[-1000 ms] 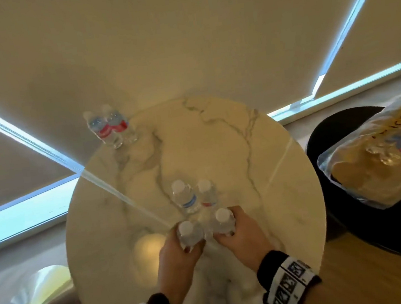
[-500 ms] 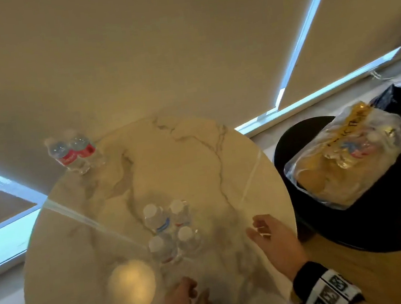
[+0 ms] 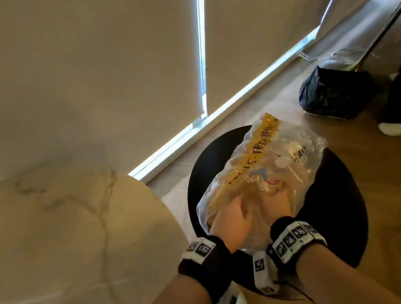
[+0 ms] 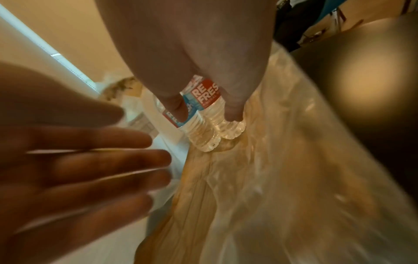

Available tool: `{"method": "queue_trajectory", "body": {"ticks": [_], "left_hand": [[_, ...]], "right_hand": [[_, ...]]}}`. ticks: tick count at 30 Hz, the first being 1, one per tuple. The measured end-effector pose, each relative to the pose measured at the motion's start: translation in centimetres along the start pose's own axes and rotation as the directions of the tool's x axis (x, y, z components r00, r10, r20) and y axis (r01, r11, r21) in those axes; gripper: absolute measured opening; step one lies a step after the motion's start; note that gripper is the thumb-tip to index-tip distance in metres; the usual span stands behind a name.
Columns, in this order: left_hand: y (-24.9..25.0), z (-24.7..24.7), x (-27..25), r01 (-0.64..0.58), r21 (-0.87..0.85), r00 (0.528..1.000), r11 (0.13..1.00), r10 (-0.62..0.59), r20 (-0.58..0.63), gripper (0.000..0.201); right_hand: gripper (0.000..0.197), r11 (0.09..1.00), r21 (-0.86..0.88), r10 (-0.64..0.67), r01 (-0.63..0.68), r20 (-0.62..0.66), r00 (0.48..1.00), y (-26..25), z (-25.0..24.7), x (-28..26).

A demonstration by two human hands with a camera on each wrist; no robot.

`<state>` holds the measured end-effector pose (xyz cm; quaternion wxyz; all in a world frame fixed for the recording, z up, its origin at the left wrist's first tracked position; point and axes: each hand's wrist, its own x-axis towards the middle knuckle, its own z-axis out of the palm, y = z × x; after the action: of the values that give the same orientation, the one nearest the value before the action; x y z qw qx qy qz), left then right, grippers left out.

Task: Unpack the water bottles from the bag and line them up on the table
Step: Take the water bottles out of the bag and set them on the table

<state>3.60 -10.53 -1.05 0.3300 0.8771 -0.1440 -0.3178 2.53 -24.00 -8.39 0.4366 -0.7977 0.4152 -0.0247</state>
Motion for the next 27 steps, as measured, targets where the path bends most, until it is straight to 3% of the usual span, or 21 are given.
{"method": "queue_trajectory", "body": {"ticks": [2,5,9,11,14,15,17,20,24,27], "left_hand": [[2.1,-0.3,3.8,-0.016,0.070,1.000,0.997,0.018,-0.018,0.037],[4.4,-1.0,7.4,-0.001,0.122,0.987,0.993,0.021,-0.162,0.028],[4.9,-0.6,9.6,0.096,-0.097,0.986,0.991,-0.108,-0.130,0.021],[4.4,-0.6,10.0,0.054,-0.129,0.989,0.990,-0.071,-0.129,0.011],[4.0,-0.7,9.3,0.030,-0.012,0.994,0.999,-0.031,-0.102,0.021],[3.5,-0.4,9.1,0.006,-0.010,0.990,1.000,-0.008,-0.143,0.024],[2.9,0.0,7.8,0.004,-0.006,0.987,1.000,-0.005,-0.162,0.027],[1.5,0.2,5.2,-0.004,-0.055,0.980,0.998,-0.007,-0.199,0.046],[-0.8,-1.6,-2.6,0.010,-0.176,0.981,0.984,-0.044,-0.190,0.058],[-4.3,-2.7,-10.4,0.013,-0.255,0.958,0.967,-0.086,-0.275,0.052]], "right_hand": [[0.039,0.997,0.051,0.057,-0.056,-0.021,0.998,-0.7,-0.8,2.2],[0.032,1.000,0.006,0.027,-0.027,-0.014,1.000,-0.9,-1.3,4.2],[0.042,0.992,-0.128,-0.001,0.006,0.038,0.999,-1.4,-2.2,4.6],[0.041,0.989,-0.145,-0.031,0.039,0.059,0.998,-1.7,-2.6,4.0],[0.040,0.988,-0.151,-0.013,0.034,0.138,0.990,-1.9,-2.9,3.4],[0.037,0.987,-0.162,0.005,0.017,0.133,0.991,-2.0,-3.1,3.1],[0.048,0.998,-0.056,0.029,-0.024,0.096,0.995,-1.5,-3.3,2.4],[0.058,0.999,-0.032,0.007,0.000,0.215,0.977,-2.5,-4.5,-0.8],[0.047,0.966,-0.040,-0.233,0.257,0.309,0.922,-4.2,-6.2,-6.8],[0.043,0.911,-0.111,-0.310,0.398,0.454,0.836,-6.0,-6.7,-13.5]]}}
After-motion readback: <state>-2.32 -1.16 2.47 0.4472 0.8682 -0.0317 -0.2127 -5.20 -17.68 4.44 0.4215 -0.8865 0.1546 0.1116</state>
